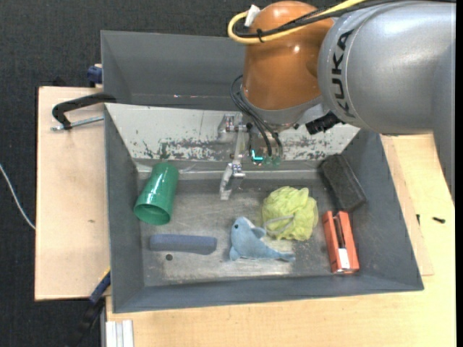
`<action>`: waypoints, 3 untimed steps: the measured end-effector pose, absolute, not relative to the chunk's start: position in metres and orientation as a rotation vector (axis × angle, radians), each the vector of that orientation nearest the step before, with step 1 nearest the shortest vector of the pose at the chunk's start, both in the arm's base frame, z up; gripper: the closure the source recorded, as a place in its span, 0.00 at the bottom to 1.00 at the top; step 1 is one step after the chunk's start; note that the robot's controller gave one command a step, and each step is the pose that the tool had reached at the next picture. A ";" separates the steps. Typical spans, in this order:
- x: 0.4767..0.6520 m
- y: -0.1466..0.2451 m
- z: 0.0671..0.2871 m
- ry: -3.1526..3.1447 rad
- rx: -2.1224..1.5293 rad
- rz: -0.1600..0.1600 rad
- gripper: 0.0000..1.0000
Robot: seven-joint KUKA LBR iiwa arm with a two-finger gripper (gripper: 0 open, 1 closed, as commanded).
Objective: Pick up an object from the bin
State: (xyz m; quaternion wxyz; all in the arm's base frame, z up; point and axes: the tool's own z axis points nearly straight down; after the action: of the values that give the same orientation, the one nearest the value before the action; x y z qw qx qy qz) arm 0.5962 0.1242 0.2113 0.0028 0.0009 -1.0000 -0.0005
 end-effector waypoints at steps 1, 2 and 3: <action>0.598 0.124 0.215 -3.143 0.001 -0.003 0.00; 0.599 0.119 0.159 -3.148 0.019 -0.004 0.00; 0.573 0.129 0.084 -3.142 0.116 -0.001 0.00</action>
Offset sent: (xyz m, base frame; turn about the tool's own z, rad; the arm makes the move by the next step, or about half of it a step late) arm 0.0003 -0.0137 -0.1413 -0.0258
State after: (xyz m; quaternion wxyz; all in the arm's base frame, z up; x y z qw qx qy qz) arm 0.5729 0.1290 0.0839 -0.0014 0.0369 -0.9993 -0.0004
